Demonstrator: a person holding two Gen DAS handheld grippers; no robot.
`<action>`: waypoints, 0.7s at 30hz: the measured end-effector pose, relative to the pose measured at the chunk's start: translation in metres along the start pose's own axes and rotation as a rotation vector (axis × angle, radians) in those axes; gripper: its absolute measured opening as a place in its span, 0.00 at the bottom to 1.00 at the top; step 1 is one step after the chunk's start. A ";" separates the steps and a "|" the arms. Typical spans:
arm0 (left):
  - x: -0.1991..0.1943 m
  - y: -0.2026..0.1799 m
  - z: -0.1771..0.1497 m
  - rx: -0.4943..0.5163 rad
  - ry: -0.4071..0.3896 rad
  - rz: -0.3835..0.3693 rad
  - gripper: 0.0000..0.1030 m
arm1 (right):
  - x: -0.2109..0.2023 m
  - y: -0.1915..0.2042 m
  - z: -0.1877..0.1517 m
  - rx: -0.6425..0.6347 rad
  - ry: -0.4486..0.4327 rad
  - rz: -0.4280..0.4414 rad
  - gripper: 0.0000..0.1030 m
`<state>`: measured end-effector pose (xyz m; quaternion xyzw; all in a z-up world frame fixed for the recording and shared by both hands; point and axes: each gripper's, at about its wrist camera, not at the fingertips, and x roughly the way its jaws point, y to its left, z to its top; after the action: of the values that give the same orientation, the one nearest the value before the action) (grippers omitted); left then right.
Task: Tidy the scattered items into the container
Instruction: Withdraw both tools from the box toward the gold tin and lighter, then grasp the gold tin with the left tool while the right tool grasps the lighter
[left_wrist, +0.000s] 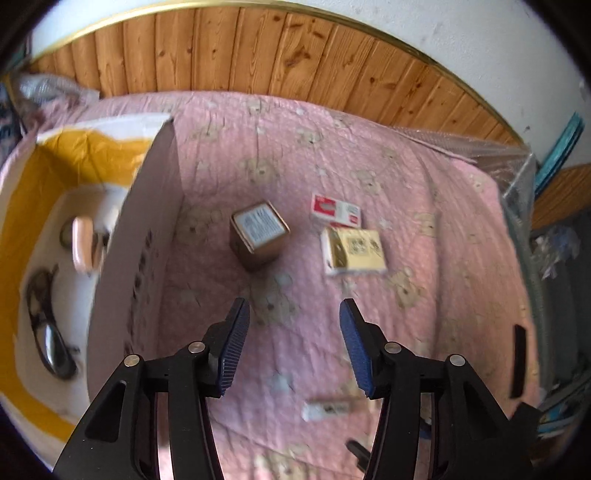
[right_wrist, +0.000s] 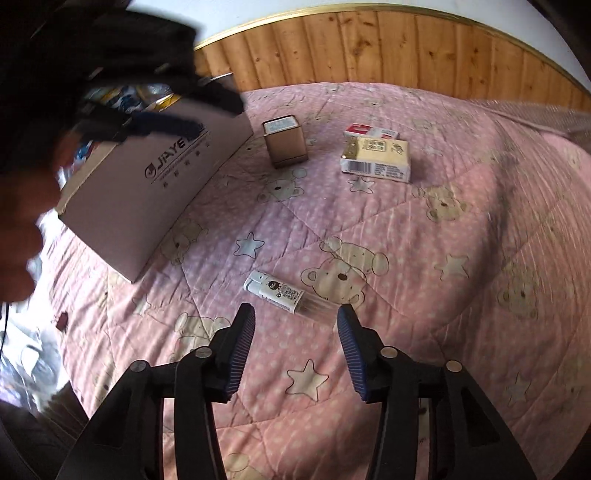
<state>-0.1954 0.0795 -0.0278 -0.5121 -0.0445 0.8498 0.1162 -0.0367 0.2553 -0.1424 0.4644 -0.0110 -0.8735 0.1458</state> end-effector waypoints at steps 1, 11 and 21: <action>0.005 -0.001 0.006 0.023 0.004 0.006 0.52 | 0.002 0.000 0.002 -0.018 0.002 0.000 0.52; 0.061 0.013 0.048 -0.181 0.162 0.006 0.53 | 0.021 0.009 0.019 -0.220 0.011 -0.018 0.55; 0.089 0.015 0.066 -0.258 0.147 0.141 0.58 | 0.041 0.018 0.020 -0.347 0.038 0.022 0.56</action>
<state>-0.2959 0.0899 -0.0760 -0.5855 -0.1088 0.8033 -0.0076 -0.0698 0.2250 -0.1614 0.4484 0.1377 -0.8517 0.2336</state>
